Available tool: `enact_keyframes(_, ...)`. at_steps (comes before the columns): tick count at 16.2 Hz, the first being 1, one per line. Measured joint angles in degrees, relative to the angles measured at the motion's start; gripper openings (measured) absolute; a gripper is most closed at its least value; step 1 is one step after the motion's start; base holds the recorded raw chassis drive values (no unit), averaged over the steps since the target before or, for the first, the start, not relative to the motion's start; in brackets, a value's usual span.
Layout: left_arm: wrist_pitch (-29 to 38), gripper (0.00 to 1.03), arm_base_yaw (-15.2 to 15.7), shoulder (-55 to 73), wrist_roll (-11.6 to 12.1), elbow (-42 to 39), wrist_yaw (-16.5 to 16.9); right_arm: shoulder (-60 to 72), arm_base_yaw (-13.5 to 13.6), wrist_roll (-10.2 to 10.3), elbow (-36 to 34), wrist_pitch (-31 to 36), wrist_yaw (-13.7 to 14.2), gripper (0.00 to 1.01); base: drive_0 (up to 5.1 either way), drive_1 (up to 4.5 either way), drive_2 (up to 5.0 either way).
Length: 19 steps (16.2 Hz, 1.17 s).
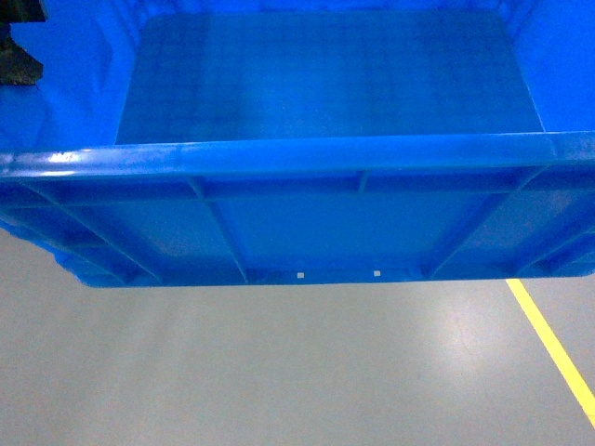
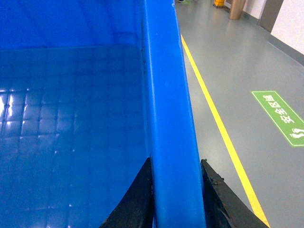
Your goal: Place box next to blue box on left shelf
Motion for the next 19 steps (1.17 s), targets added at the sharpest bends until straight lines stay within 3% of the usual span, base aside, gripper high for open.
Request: enact_keyframes(19,0.1,0.18,0.0,0.0,0.0,0.0,0.1,0.0,0.0,0.0,0.0,0.2,0.0,0.20,0.1,4.30,-4.1)
